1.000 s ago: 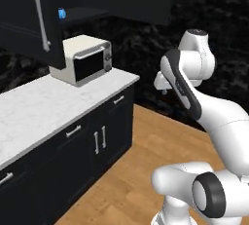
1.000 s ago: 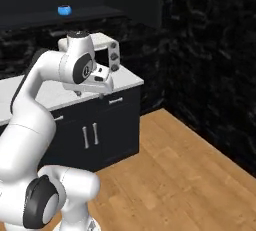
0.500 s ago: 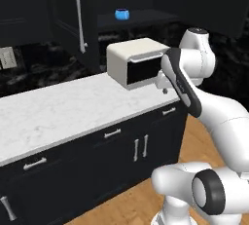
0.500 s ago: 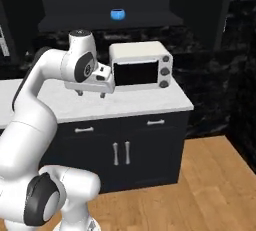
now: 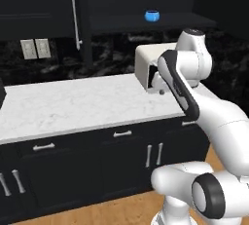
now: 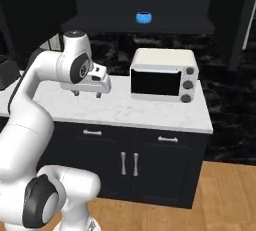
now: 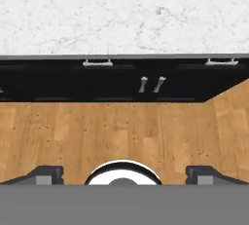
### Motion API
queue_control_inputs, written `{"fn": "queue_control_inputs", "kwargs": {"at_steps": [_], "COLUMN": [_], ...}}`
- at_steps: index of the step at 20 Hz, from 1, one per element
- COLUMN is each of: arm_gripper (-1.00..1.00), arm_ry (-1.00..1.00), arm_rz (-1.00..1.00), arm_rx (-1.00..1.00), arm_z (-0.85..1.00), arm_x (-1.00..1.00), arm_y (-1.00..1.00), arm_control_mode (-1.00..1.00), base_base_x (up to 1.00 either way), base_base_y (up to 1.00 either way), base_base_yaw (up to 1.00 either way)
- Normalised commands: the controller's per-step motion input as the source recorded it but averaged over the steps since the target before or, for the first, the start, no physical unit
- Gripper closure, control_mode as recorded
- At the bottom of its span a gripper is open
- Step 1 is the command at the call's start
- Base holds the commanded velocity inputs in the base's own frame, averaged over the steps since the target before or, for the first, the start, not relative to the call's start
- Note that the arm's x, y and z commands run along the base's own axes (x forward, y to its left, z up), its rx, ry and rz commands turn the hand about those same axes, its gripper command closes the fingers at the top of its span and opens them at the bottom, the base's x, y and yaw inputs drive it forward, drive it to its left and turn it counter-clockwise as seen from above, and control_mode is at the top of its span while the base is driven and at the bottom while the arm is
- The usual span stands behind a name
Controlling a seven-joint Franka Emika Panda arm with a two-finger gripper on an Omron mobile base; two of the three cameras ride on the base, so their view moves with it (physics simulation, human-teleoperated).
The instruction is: Gather all objects into one cabinet and sort the glasses and bowls to opposite sides.
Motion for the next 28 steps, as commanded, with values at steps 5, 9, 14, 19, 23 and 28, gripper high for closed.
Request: {"fn": "queue_control_inputs", "kwargs": {"at_steps": [5,9,14,19,23,28], "arm_gripper": [-1.0,-1.0,-1.0,-1.0,-1.0,-1.0], "arm_ry": [0.0,0.0,0.0,0.0,0.0,0.0], "arm_rz": [0.0,0.0,0.0,0.0,0.0,0.0], "arm_rx": [0.0,0.0,0.0,0.0,0.0,0.0], "arm_z": [0.0,0.0,0.0,0.0,0.0,0.0], "arm_x": [0.0,0.0,0.0,0.0,0.0,0.0], "arm_y": [0.0,0.0,0.0,0.0,0.0,0.0], "arm_control_mode": [1.0,1.0,1.0,1.0,1.0,1.0], "base_base_x": [0.71,0.45,0.27,0.41,0.34,0.28], "base_base_y": [-0.58,-0.55,-0.35,-0.06,-0.05,-0.05], "base_base_yaw": [0.23,0.17,0.09,0.01,0.0,0.0]}}
